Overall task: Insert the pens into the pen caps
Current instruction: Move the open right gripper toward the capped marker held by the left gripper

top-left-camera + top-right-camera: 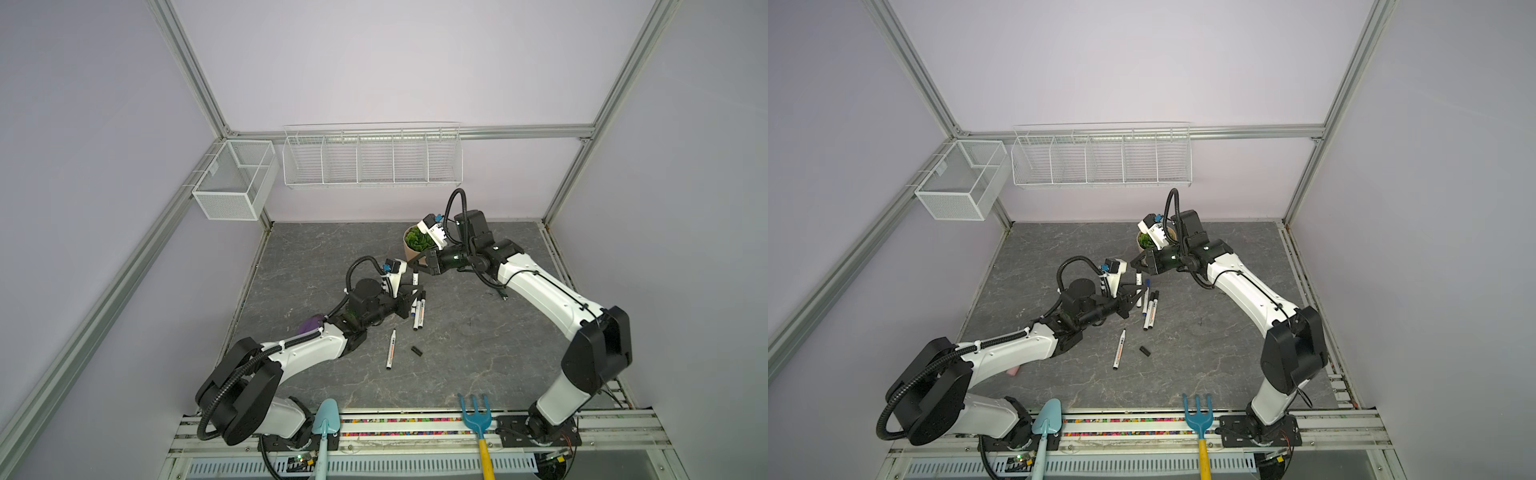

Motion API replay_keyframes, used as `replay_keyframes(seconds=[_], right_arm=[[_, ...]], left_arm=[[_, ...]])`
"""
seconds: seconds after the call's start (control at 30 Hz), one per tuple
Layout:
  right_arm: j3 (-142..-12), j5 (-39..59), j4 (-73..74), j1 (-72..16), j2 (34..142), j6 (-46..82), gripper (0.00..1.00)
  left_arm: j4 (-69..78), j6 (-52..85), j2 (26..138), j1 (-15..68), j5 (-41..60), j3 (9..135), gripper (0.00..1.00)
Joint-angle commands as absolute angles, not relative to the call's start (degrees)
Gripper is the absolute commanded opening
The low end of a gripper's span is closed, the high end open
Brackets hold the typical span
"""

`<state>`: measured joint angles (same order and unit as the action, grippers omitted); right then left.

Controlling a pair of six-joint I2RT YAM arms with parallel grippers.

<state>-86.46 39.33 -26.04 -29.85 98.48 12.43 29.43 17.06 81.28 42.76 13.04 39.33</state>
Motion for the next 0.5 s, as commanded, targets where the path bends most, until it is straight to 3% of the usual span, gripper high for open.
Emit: replay_keyframes(seconds=[0.0, 0.47], right_arm=[[-83.7, 43.7, -45.1, -31.0, 103.5, 11.3, 0.07], [-84.7, 38.8, -53.5, -33.1, 106.5, 4.7, 0.07]], left_arm=[[47.5, 13.1, 79.2, 41.3, 7.8, 48.2, 0.0], [53.3, 10.2, 84.1, 35.1, 8.8, 61.4, 0.0]])
